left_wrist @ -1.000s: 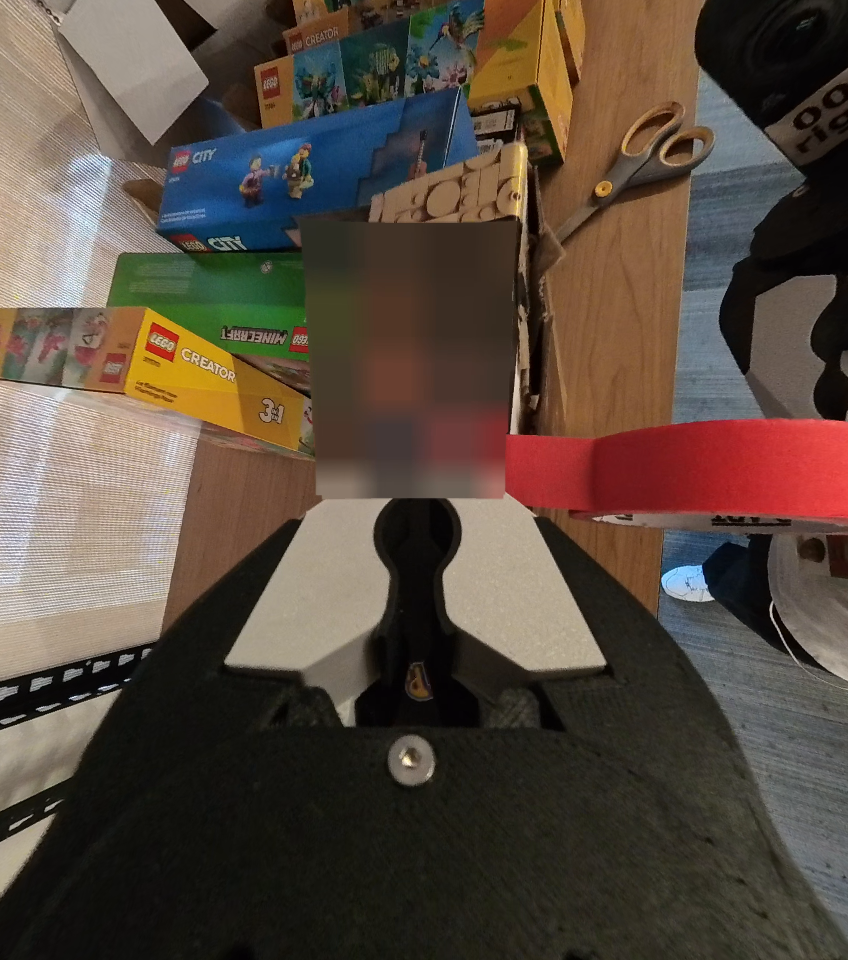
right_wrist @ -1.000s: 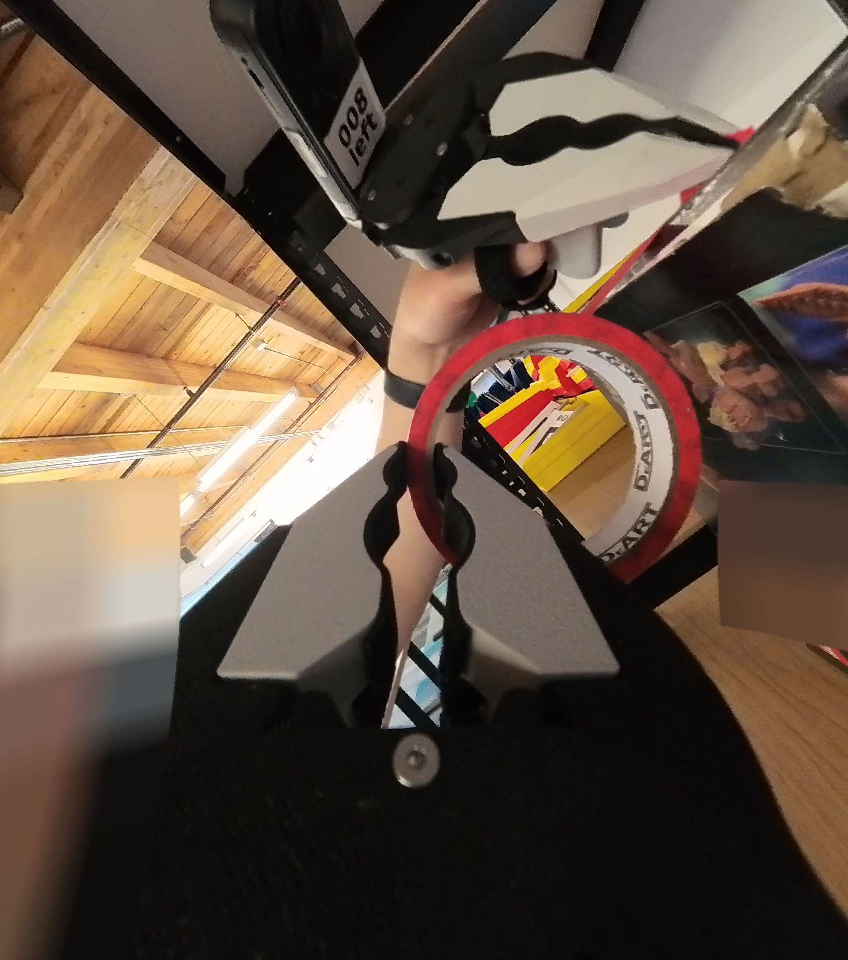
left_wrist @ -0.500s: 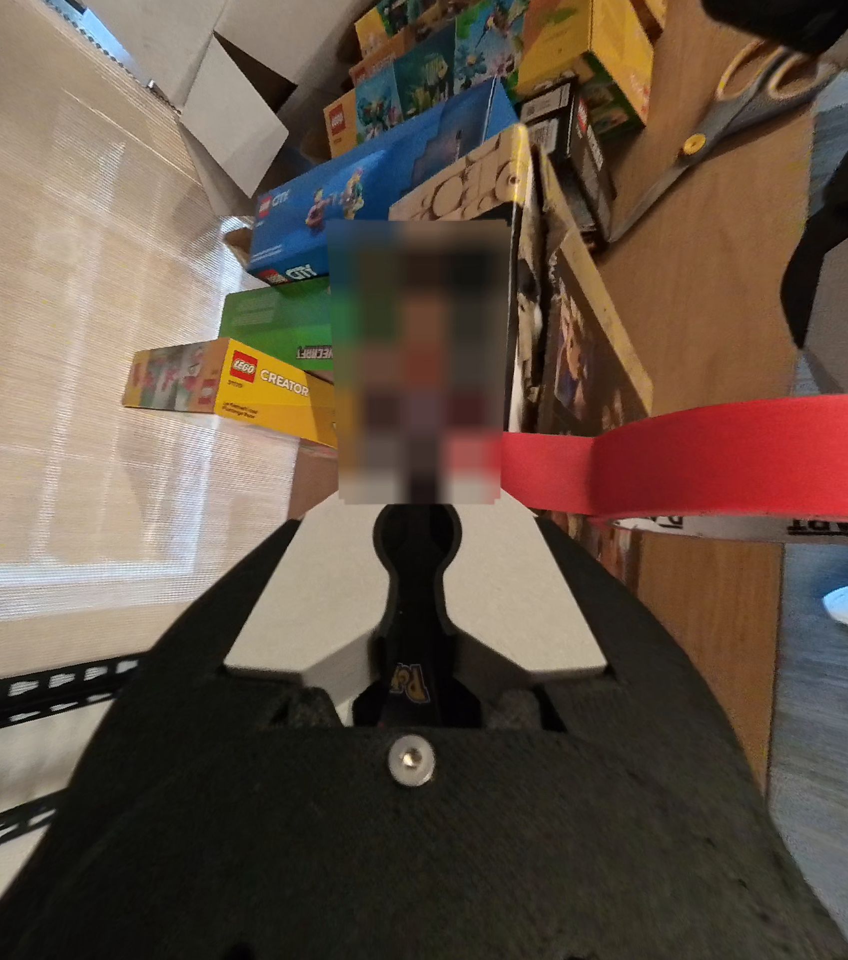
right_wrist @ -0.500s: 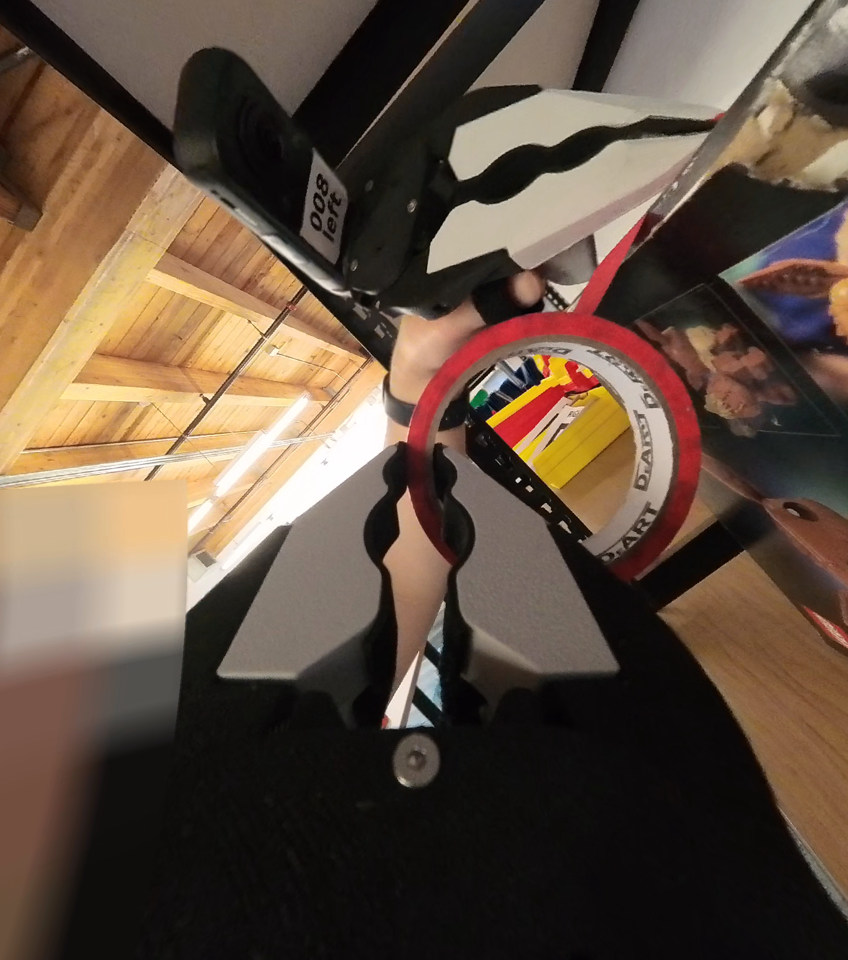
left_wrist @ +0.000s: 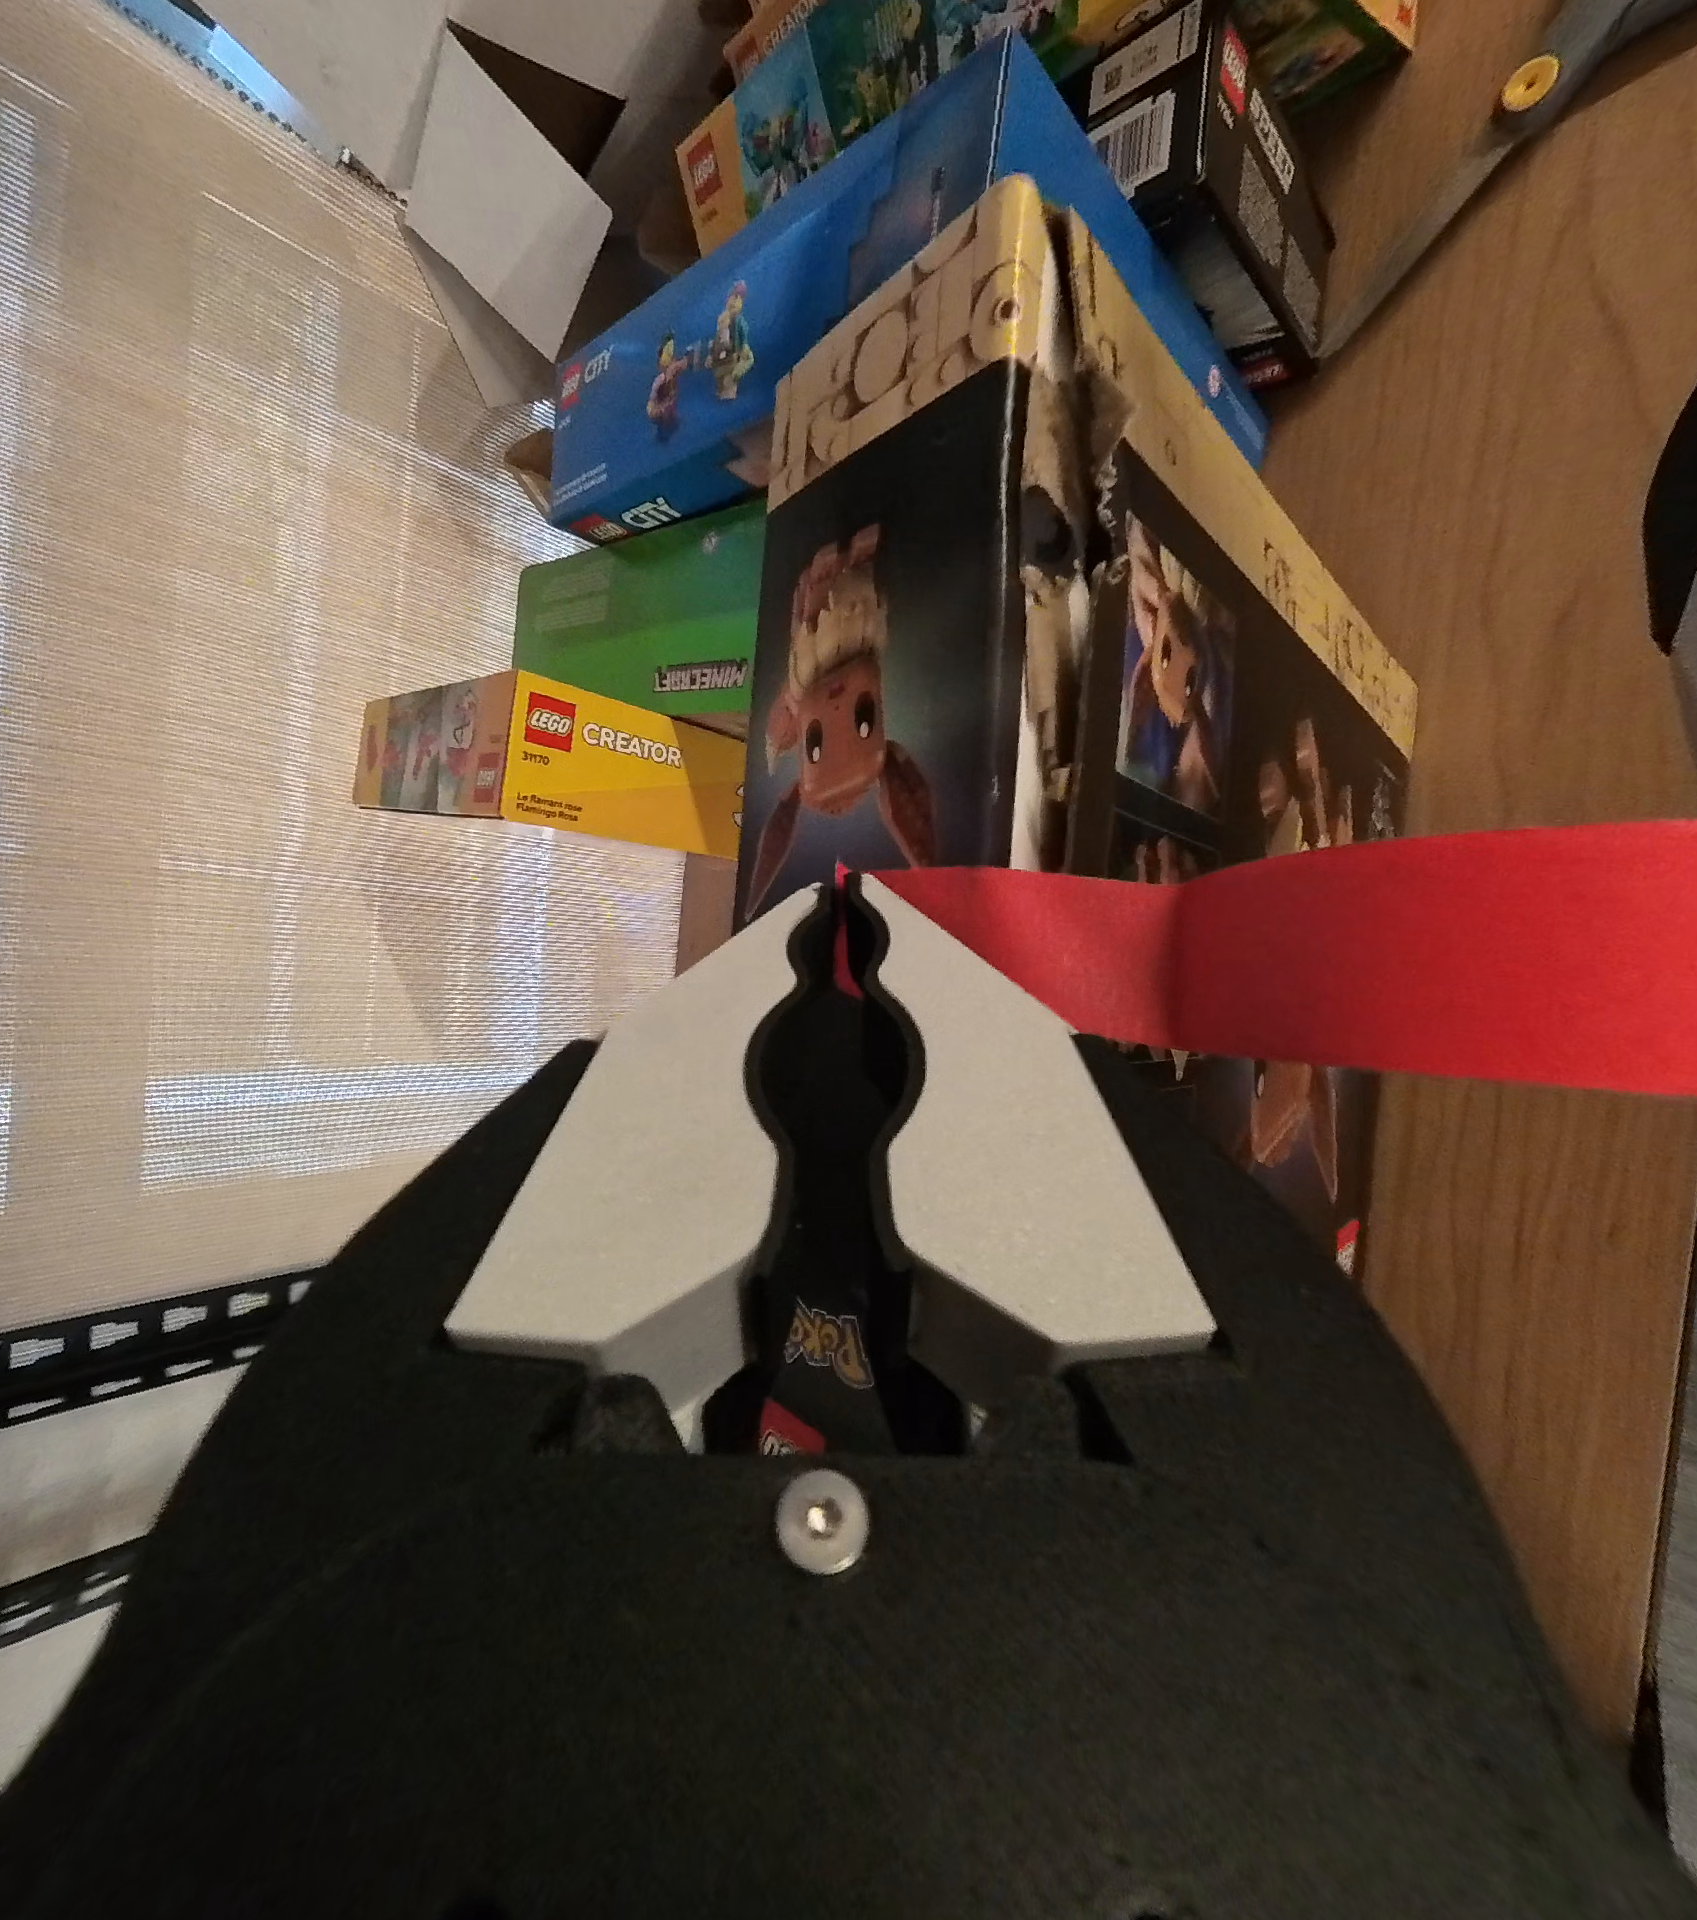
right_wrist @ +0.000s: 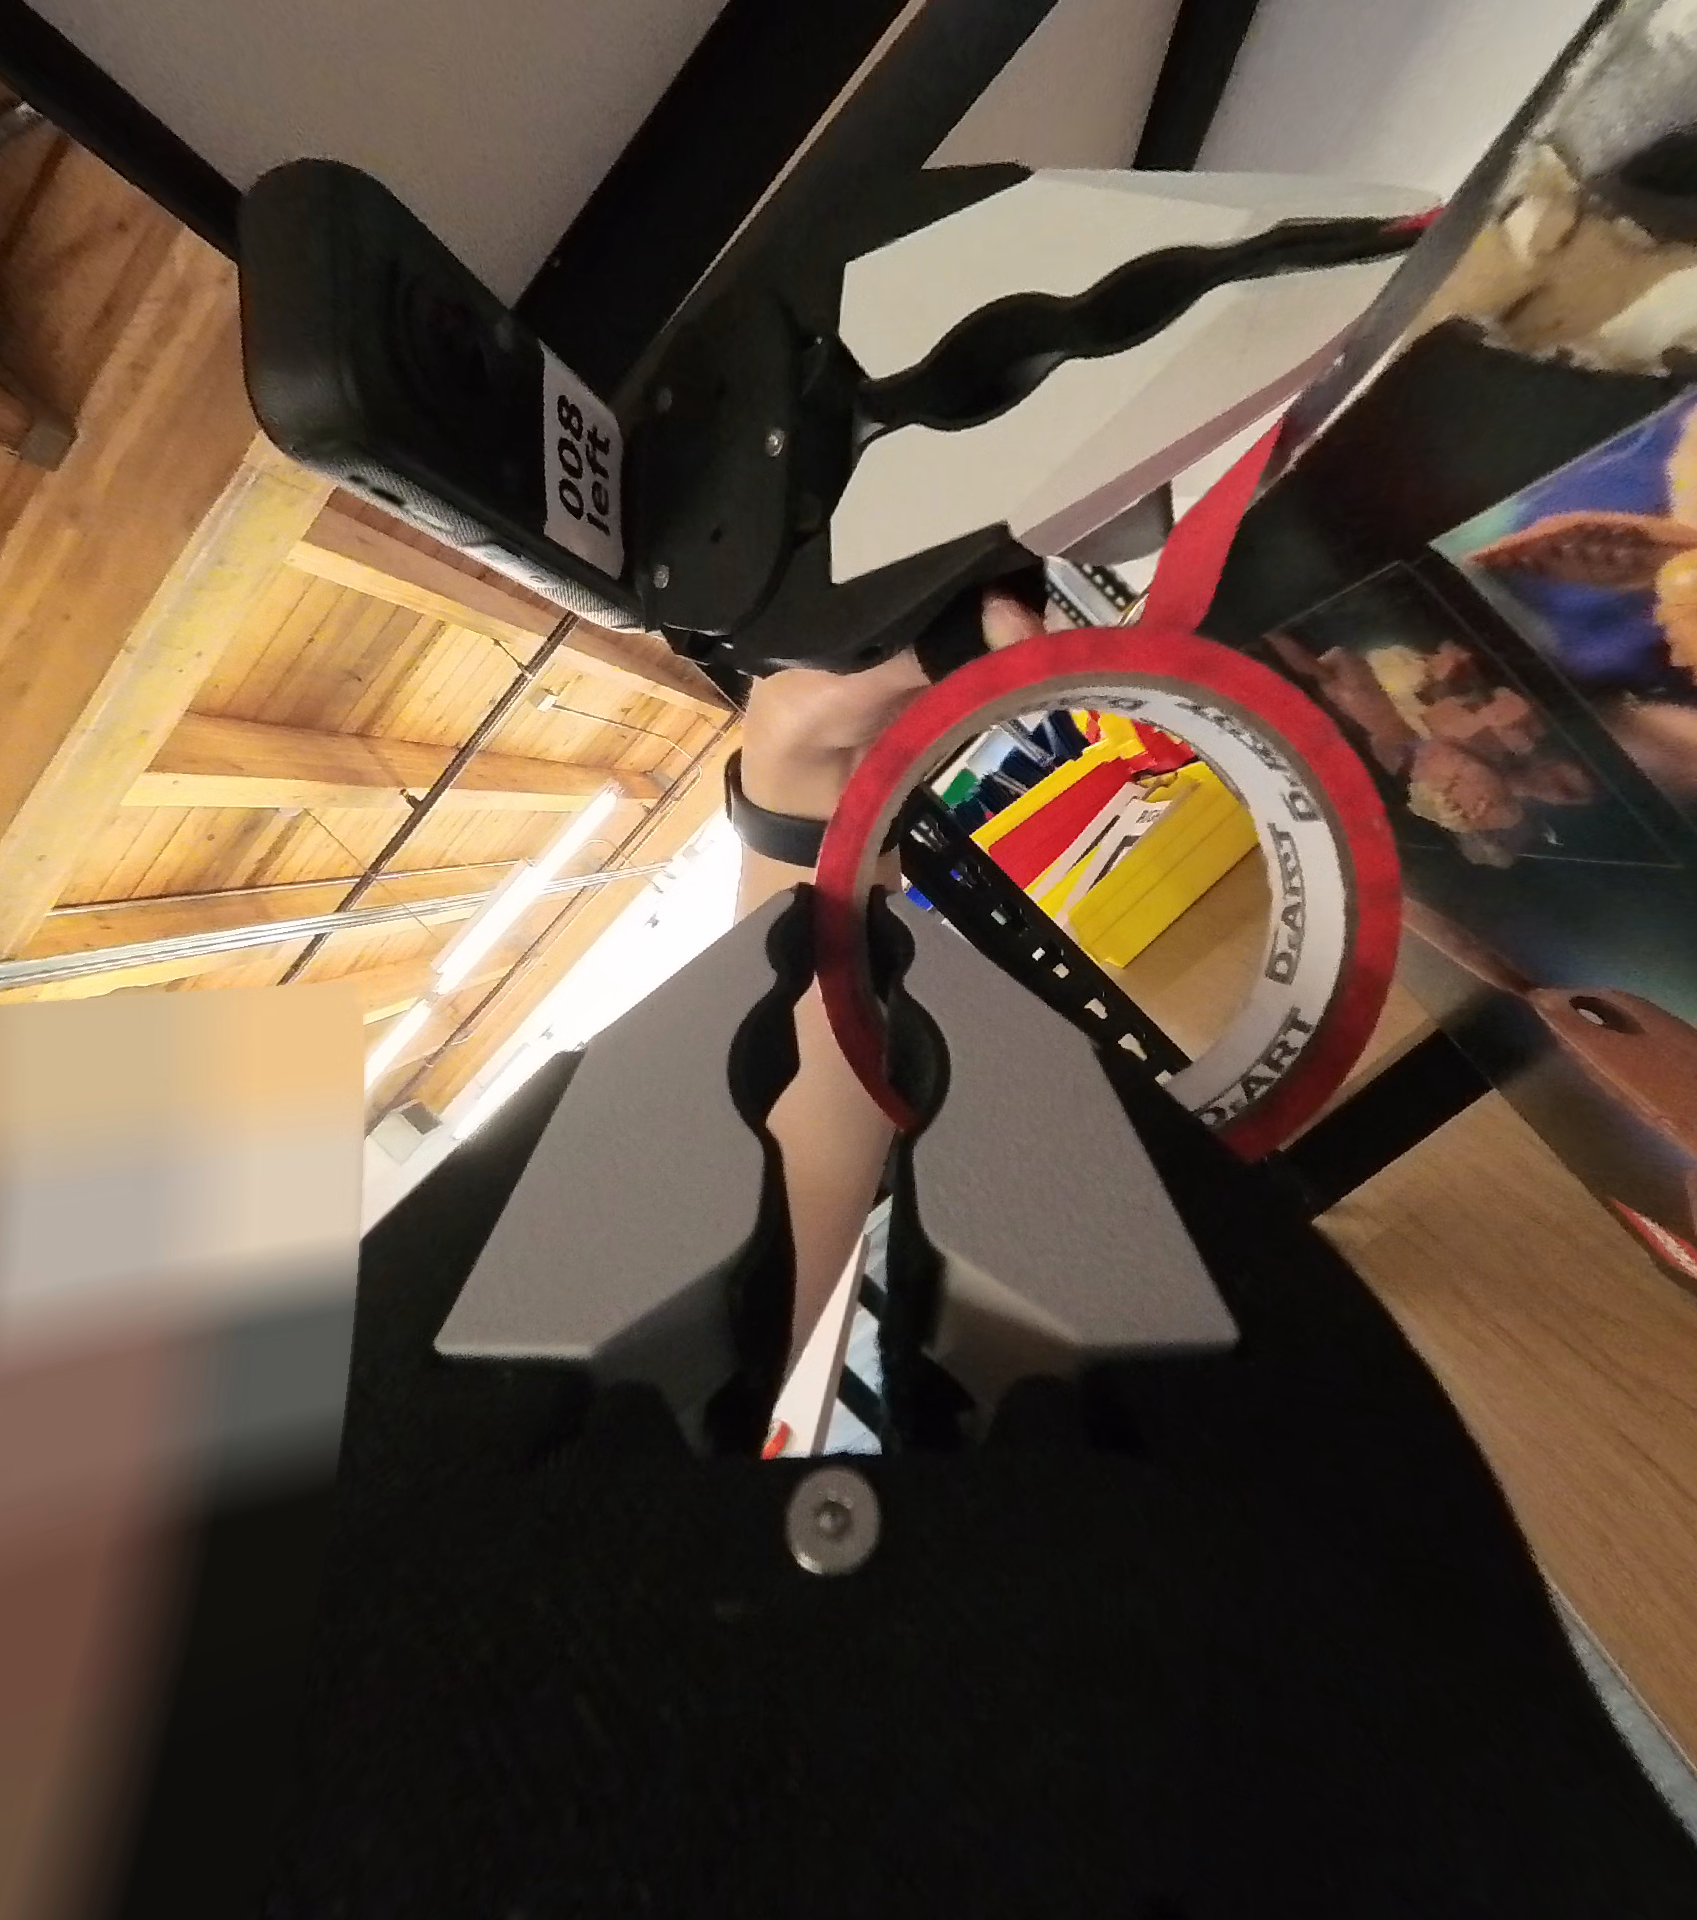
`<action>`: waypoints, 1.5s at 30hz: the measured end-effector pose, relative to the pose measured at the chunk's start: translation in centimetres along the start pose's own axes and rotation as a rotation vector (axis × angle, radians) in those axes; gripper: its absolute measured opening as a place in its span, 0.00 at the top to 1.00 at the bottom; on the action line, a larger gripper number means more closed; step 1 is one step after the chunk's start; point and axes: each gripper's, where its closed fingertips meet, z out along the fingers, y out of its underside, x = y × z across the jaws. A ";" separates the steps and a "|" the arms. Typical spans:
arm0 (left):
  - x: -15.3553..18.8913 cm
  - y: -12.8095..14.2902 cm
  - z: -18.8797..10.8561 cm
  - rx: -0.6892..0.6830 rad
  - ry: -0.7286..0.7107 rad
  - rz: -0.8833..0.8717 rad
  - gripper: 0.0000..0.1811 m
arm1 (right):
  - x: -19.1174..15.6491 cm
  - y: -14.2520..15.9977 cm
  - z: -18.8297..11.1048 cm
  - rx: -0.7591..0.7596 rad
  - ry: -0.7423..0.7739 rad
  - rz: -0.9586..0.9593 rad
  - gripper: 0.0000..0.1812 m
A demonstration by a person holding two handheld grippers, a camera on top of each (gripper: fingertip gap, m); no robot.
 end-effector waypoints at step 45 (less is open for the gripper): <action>-3.6 -0.2 -0.4 -0.088 -0.364 0.111 0.69 | 0.1 -0.1 -0.3 0.004 -0.023 0.025 0.96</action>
